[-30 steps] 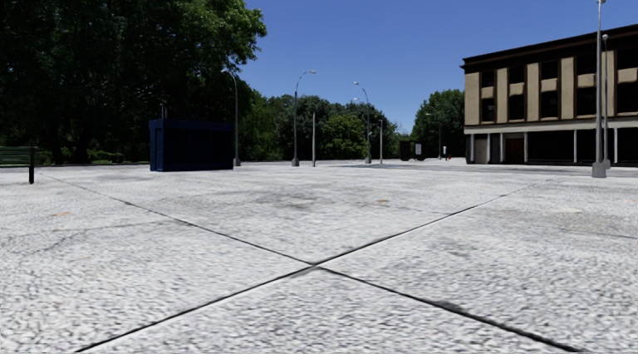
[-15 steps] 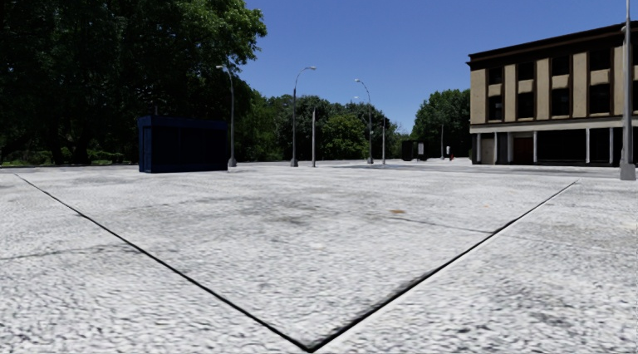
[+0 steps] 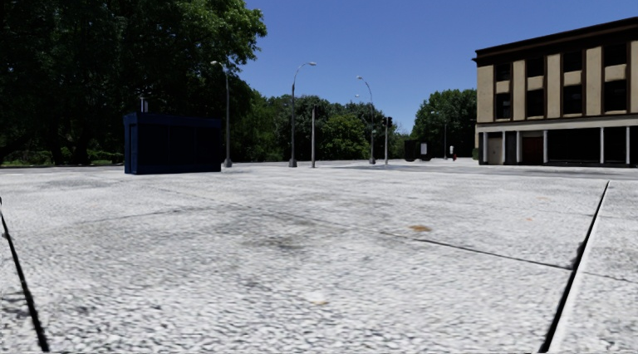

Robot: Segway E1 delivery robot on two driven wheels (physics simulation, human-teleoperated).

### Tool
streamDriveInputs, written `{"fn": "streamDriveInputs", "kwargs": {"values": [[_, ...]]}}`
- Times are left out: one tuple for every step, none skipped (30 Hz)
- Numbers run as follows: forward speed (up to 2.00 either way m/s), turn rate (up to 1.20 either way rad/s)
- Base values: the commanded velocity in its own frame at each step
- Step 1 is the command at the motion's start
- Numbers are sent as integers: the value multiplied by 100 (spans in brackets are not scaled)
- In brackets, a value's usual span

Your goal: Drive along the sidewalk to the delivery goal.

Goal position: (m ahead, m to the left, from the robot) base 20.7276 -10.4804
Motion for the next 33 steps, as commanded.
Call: {"fn": "streamDriveInputs", "kwargs": {"values": [[200,0],[200,0],[200,0],[200,0],[200,0],[200,0],[200,0],[200,0],[200,0],[200,0],[200,0],[200,0],[200,0],[200,0],[200,0],[200,0],[200,0],[200,0],[200,0],[200,0],[200,0],[200,0],[200,0],[200,0],[200,0],[200,0],[200,0],[200,0],[200,0],[200,0],[200,0],[200,0],[200,0]]}}
